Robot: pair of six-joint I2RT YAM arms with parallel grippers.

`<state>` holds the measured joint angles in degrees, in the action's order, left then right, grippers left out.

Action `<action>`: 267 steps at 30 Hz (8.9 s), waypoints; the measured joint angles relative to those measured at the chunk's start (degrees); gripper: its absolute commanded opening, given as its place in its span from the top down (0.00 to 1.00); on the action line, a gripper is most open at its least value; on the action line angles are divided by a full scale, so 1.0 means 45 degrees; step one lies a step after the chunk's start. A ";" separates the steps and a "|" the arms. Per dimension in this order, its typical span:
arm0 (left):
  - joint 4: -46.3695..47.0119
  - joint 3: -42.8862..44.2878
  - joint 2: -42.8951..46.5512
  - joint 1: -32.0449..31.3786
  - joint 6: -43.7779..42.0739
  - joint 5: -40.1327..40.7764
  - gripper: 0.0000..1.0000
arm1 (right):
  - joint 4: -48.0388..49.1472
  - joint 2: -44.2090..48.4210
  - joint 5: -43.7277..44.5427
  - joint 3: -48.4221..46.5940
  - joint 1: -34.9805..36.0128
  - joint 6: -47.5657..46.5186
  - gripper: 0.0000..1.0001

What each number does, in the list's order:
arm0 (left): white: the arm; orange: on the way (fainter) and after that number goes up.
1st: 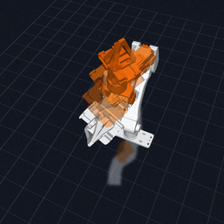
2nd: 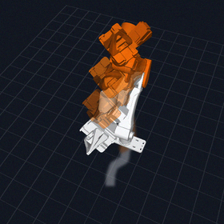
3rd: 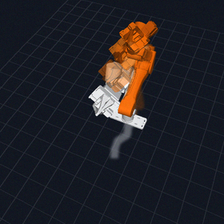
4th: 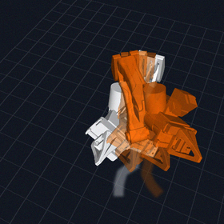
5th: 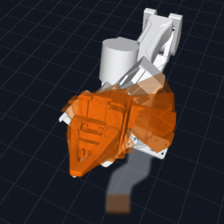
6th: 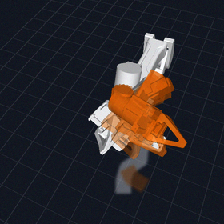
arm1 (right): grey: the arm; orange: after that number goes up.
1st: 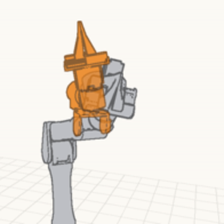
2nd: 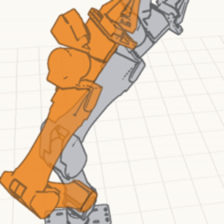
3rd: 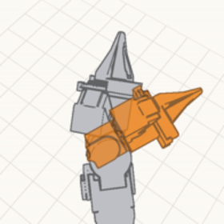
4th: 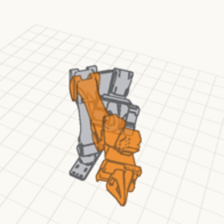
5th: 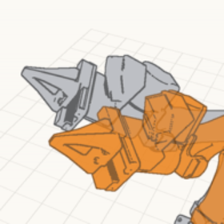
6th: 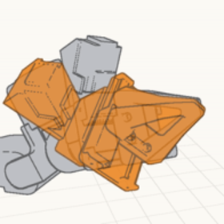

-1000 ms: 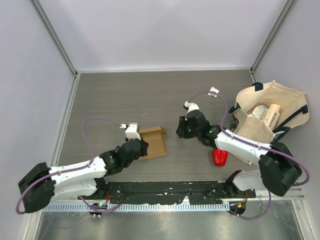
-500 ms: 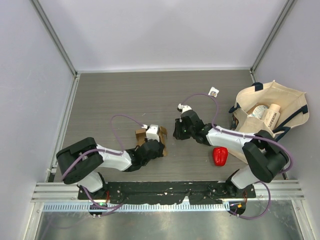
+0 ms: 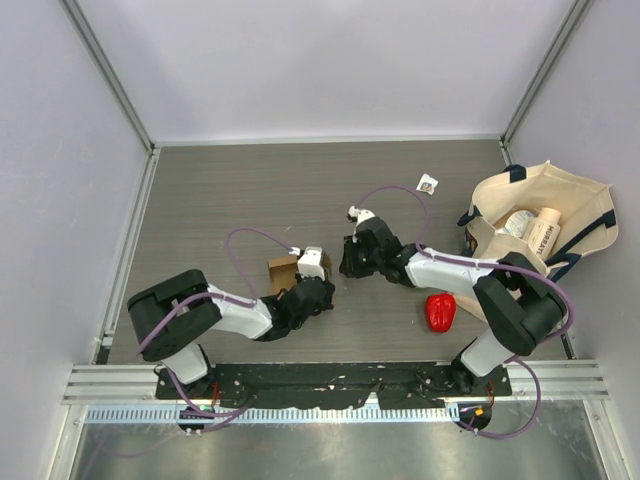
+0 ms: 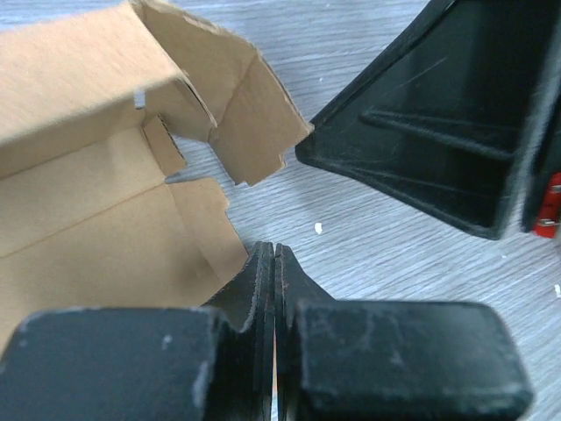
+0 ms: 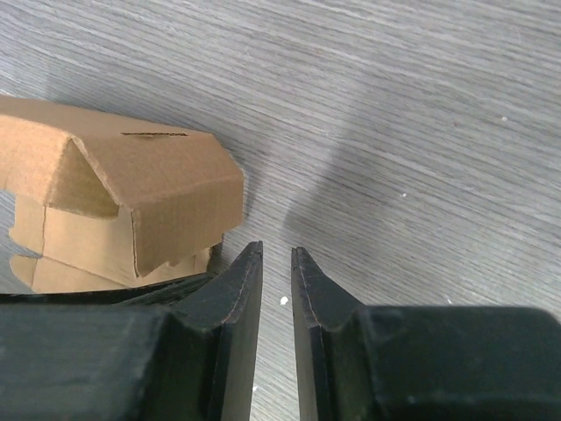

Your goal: Fold the paper box

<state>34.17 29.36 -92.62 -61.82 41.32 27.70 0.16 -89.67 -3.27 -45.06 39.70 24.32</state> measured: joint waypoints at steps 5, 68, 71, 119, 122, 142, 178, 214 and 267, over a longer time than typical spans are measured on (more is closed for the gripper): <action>0.0228 0.0000 -0.0670 0.0005 0.0049 0.0083 1.00 | 0.0005 -0.0087 -0.0112 -0.0291 0.0068 -0.0005 0.75; -0.1637 -0.1171 0.1617 0.1598 0.0738 -0.2599 1.00 | 0.0228 -0.0155 0.0355 0.0457 0.1593 0.0826 0.76; -0.1472 -0.1273 0.1622 0.1598 0.0826 -0.2589 1.00 | 0.0481 -0.0155 0.0534 0.0466 0.1715 0.0831 0.76; 0.0044 -0.1991 0.1428 0.1603 0.1399 -0.2584 1.00 | 0.4065 -0.1520 0.2744 0.0257 0.2861 0.1914 0.75; 0.0068 -0.2011 0.1443 0.1608 0.1404 -0.2584 1.00 | 0.3997 -0.1515 0.2832 0.0253 0.2880 0.1166 0.75; 0.0044 -0.2011 0.1457 0.1613 0.1394 -0.2589 1.00 | 0.3774 -0.1462 0.2521 0.0000 0.2841 -0.2676 0.56; -0.6713 -0.2283 1.1332 0.1603 0.0165 -0.1739 0.51 | 0.6484 -0.1146 0.6125 0.0845 0.3852 -0.3750 1.00; -0.9423 0.1088 0.3779 0.1637 -0.0568 0.3264 0.90 | 0.3871 -0.1894 1.0404 -0.0131 0.5158 -0.1404 1.00; -0.7019 0.0053 0.4056 0.1656 0.0418 0.2118 0.75 | 0.3308 0.4333 0.3468 0.3609 0.2084 -0.1496 0.39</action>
<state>2.59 29.61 -74.37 -54.37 43.20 37.23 15.05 -70.17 12.34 -28.82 49.08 17.58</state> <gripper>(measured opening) 0.019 0.623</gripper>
